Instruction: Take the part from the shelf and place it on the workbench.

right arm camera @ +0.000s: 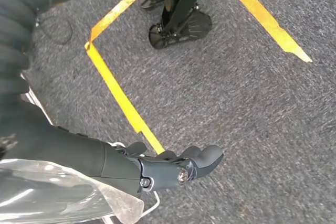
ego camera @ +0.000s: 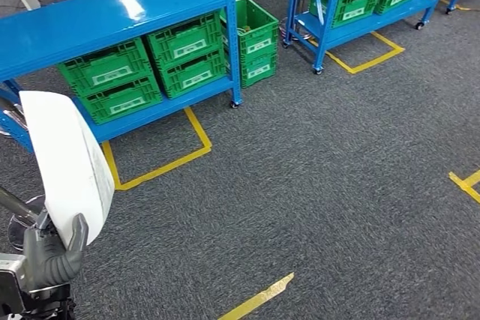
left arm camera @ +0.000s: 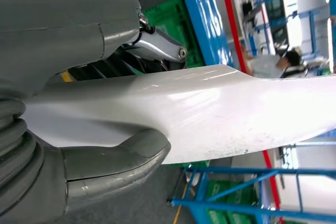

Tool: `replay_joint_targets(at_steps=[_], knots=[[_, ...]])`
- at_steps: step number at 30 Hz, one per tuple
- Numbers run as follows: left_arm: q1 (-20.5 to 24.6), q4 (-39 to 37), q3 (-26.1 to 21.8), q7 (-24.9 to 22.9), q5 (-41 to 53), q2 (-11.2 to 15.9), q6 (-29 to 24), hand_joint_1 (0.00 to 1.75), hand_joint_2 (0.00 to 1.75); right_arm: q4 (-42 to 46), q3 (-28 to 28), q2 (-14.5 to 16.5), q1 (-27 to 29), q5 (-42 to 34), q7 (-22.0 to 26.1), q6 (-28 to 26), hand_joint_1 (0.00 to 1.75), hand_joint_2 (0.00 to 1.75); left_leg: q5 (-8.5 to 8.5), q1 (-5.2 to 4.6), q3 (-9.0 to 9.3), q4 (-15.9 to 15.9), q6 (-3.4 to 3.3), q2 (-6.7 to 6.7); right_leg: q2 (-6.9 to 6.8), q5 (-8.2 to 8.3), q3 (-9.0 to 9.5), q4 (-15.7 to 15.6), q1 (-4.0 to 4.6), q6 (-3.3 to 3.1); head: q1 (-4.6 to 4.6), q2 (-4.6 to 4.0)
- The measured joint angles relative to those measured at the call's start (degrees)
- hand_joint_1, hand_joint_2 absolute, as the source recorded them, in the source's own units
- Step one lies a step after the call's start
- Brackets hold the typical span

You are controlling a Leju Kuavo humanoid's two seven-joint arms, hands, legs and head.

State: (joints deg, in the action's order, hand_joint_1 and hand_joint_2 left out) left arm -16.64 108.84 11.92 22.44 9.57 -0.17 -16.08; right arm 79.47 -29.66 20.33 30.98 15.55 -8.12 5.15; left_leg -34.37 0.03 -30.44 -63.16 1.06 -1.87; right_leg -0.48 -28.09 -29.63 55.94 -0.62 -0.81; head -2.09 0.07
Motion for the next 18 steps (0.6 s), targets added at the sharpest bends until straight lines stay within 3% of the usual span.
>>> replay_joint_targets(at_steps=[2,3,4,5,7,9,11,12,14,16,18], knots=[[-0.1,0.0,0.0,-0.7,0.1,0.0,0.2,1.75,1.75,-0.1,0.0,0.0,-0.1,0.0,0.2,0.1,0.0,1.75,-3.07,0.09,-3.37,-7.6,0.03,1.15,1.32,0.47,-0.63,0.1,0.15,-0.26,-0.01,0.0],[-0.1,-0.1,0.0,-1.1,0.1,0.0,0.3,1.75,1.75,-0.2,0.0,0.0,-0.2,0.0,0.2,0.1,0.0,1.75,-3.02,0.09,-4.12,-9.3,-0.07,1.27,2.06,0.61,-0.85,0.2,0.24,-0.27,0.0,0.0],[-0.1,-0.1,0.0,-1.3,0.2,0.0,0.5,1.75,1.75,-0.3,0.0,0.0,-0.2,0.0,0.2,0.1,0.0,1.75,-1.78,0.09,-3.9,-8.7,-0.26,1.38,2.84,0.73,-0.98,0.2,0.33,-0.24,-0.01,0.0],[-0.1,-0.1,0.0,-1.5,0.2,0.0,0.5,1.75,1.75,-0.3,0.0,0.0,-0.2,0.0,0.3,0.1,0.0,1.75,0.33,0.09,-2.73,-6.0,-0.54,1.71,3.61,0.82,-1.02,0.3,0.42,-0.18,-0.01,0.0],[-0.1,-0.2,0.0,-1.8,0.2,0.0,0.7,1.75,1.75,-0.4,0.0,0.0,-0.2,0.0,0.3,0.1,0.0,1.75,4.53,0.09,0.4,1.6,-1.38,3.93,5.09,1.0,-1.21,0.5,0.63,0.05,-0.03,0.0],[0.1,-0.2,-0.1,-2.5,0.5,0.0,0.9,1.75,1.75,-0.5,0.0,0.0,-0.3,0.0,0.3,0.1,0.0,1.75,5.82,0.12,1.93,6.1,-1.81,5.72,6.4,1.31,-1.98,0.8,0.72,0.56,-0.04,0.0],[0.2,-0.2,-0.1,-3.4,1.3,0.0,1.2,1.75,1.75,-0.5,0.0,0.0,-0.2,0.0,0.4,-0.1,0.0,1.75,5.7,0.19,1.89,7.0,-1.96,5.16,7.55,1.74,-2.94,1.0,0.63,1.31,-0.02,0.0],[0.3,-0.3,-0.1,-3.9,1.7,0.0,1.5,1.75,1.75,-0.5,0.0,0.0,0.0,-0.1,0.4,-0.2,0.0,1.75,5.96,0.28,1.85,7.2,-2.17,4.53,7.29,1.61,-3.44,1.3,0.62,1.63,-0.03,0.0],[0.3,-0.3,-0.2,-4.6,2.3,0.0,2.1,1.75,1.75,-0.5,0.0,0.0,0.0,-0.5,0.7,-0.7,0.0,1.75,6.47,0.49,1.76,7.8,-2.68,3.05,4.79,-0.54,-5.4,4.5,0.74,2.13,-0.35,0.0],[0.2,-0.5,-0.3,-5.1,2.6,0.0,2.7,1.75,1.75,-0.5,0.0,0.0,-0.3,-0.8,1.1,-1.1,0.0,1.75,6.6,0.38,1.48,7.8,-2.91,1.41,1.82,-4.55,-8.76,11.7,0.63,2.56,-0.61,0.0],[0.2,-0.7,-0.4,-5.5,2.8,0.0,3.3,1.75,1.75,-0.5,0.0,0.0,-0.4,-1.1,1.4,-1.2,0.0,1.75,6.62,0.3,1.27,7.7,-2.89,-0.29,0.92,-6.57,-10.83,17.2,0.37,2.98,-0.59,0.0]])
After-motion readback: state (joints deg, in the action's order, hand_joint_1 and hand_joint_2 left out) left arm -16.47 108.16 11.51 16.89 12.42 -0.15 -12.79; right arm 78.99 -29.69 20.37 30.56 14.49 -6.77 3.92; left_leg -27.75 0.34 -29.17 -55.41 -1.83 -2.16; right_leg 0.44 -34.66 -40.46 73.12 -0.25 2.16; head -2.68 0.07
